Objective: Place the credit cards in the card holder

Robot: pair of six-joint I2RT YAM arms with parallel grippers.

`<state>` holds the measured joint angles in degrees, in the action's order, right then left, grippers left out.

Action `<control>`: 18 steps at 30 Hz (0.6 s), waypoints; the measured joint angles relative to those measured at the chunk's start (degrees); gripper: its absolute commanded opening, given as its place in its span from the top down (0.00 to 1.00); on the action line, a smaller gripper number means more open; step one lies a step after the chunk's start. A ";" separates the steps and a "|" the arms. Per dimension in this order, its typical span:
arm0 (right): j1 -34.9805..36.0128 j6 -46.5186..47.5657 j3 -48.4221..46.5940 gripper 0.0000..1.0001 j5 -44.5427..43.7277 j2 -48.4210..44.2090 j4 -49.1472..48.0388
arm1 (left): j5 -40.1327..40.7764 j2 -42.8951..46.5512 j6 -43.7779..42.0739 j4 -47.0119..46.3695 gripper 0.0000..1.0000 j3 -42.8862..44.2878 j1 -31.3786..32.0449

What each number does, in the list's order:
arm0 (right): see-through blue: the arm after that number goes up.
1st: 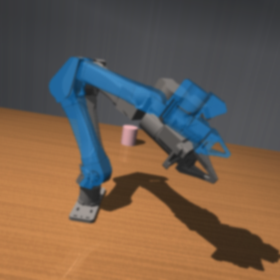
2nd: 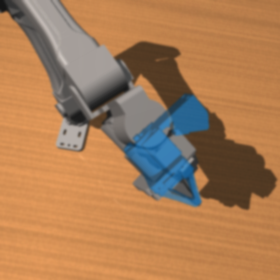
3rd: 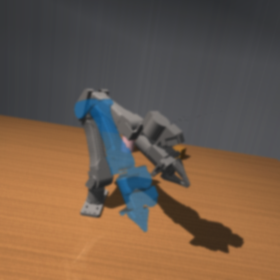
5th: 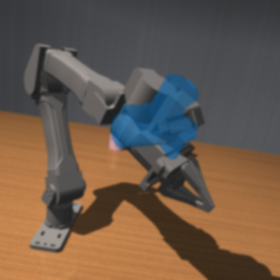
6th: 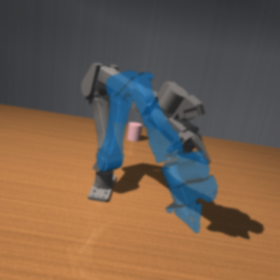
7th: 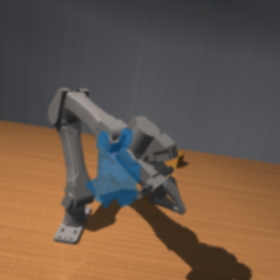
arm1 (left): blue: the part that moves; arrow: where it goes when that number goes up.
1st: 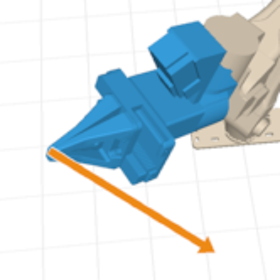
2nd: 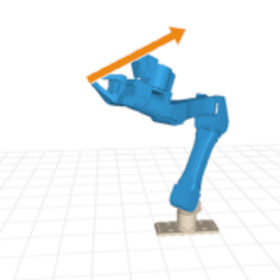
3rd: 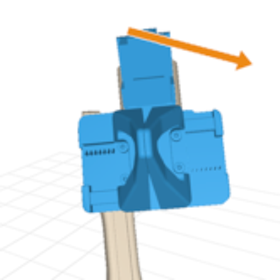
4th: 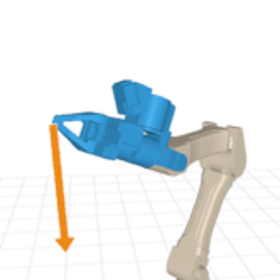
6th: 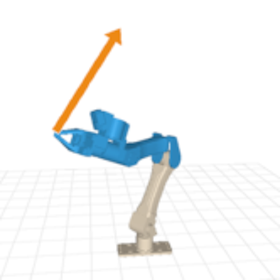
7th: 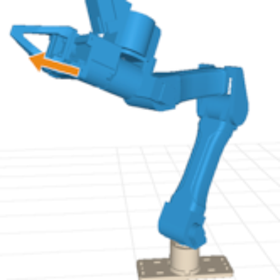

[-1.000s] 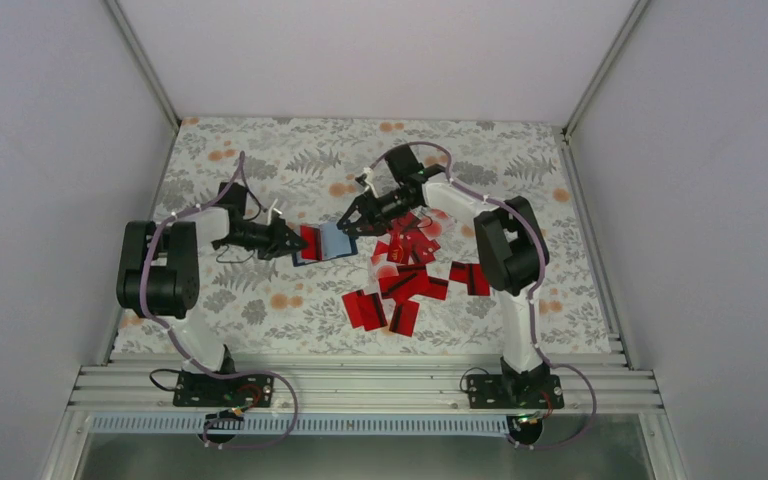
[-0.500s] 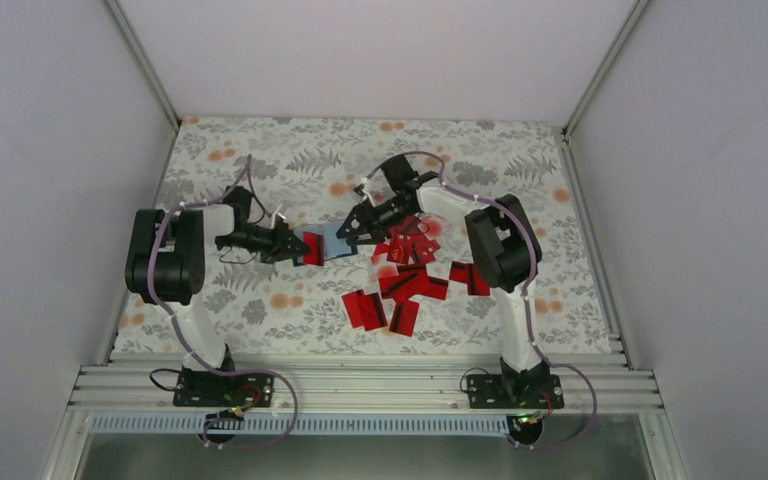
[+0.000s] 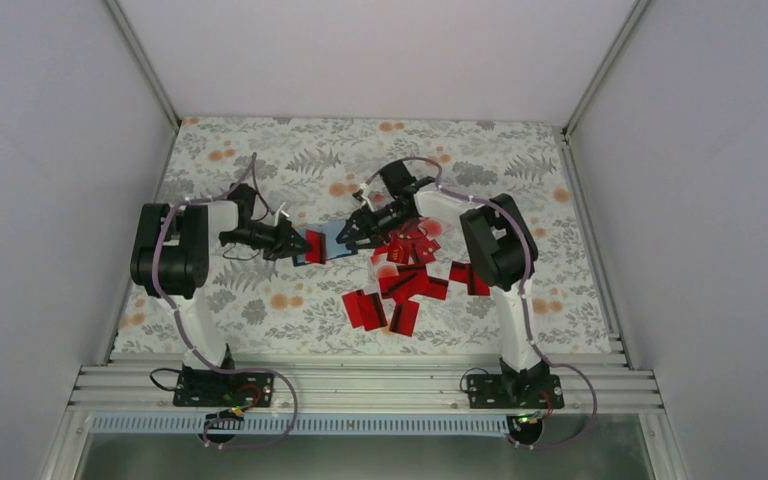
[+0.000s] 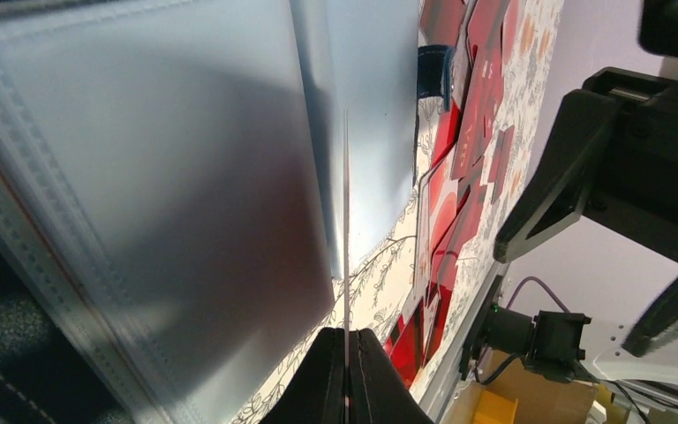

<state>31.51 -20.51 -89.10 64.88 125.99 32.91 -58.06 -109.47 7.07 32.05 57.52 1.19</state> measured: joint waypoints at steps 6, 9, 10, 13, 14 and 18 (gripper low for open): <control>0.00 0.04 0.00 0.50 0.02 2.80 -0.79 | 0.59 -0.35 0.02 -0.02 0.98 0.55 0.22; 0.00 0.07 0.00 0.50 -0.02 4.39 -0.74 | 0.66 -1.29 0.04 -0.02 0.98 1.11 0.33; 0.00 0.11 0.00 0.50 0.00 4.74 -0.72 | 0.63 -1.60 0.04 -0.04 0.98 1.27 0.39; 0.00 0.35 -0.04 0.51 -0.02 5.16 -0.55 | 0.61 -2.12 0.09 -0.04 0.98 1.64 0.59; 0.00 0.48 -0.09 0.51 -0.02 5.27 -0.55 | 0.61 -2.14 0.11 -0.04 0.98 1.75 0.66; -0.02 1.07 -0.20 0.51 -0.09 5.81 -0.39 | 0.59 -2.62 0.31 -0.22 0.98 2.27 0.96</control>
<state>31.48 -19.44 -89.30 64.79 131.81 32.51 -57.47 -112.09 7.38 31.83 59.79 2.15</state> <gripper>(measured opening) 0.490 0.028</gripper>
